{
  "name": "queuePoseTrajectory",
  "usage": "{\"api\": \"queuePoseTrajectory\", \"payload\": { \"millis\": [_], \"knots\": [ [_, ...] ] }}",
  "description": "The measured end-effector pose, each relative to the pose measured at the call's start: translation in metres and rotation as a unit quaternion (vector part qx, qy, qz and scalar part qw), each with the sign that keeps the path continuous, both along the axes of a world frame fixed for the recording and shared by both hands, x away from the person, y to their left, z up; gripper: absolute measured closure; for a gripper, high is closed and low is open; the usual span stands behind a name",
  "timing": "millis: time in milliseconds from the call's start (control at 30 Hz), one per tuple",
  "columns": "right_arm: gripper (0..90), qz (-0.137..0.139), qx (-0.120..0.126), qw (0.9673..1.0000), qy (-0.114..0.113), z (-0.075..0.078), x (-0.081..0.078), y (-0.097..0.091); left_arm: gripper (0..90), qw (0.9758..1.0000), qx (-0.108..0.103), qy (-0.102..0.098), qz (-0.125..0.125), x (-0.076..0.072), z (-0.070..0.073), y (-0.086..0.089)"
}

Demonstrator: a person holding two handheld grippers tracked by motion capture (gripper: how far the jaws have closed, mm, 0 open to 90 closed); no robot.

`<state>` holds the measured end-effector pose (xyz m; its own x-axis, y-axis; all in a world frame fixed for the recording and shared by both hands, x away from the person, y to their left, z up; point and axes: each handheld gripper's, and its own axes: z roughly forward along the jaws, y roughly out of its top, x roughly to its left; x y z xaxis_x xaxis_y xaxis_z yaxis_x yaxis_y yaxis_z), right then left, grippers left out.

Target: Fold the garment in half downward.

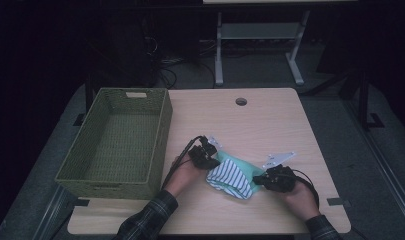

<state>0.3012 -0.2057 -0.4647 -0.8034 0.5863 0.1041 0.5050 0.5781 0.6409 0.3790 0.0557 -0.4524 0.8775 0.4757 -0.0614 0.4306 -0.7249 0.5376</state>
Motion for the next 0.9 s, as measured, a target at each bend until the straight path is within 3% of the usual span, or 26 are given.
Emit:
{"api": "queuePoseTrajectory", "payload": {
  "millis": [467,567,667,800,900],
  "knots": [
    [89.8,0.033,0.004,0.9995,0.003,0.002,-0.016,0.014,88.2,0.9997,-0.023,0.000,-0.001,0.023,-0.002,-0.022],
    [89.8,0.031,0.020,0.9993,-0.011,0.010,-0.016,0.011,87.4,0.9991,-0.043,-0.001,0.005,0.021,0.005,-0.017],
    [89.8,0.024,0.031,0.9989,-0.026,0.019,-0.015,0.007,87.2,0.9974,-0.069,-0.018,0.011,0.016,0.018,-0.007],
    [89.8,0.011,0.043,0.9980,-0.045,0.029,-0.007,-0.001,87.4,0.9966,-0.077,-0.027,0.002,0.003,0.030,0.005],
    [89.9,-0.002,0.044,0.9980,-0.046,0.029,0.001,-0.006,87.9,0.9958,-0.087,-0.026,0.003,-0.010,0.036,0.012]
  ]
}}
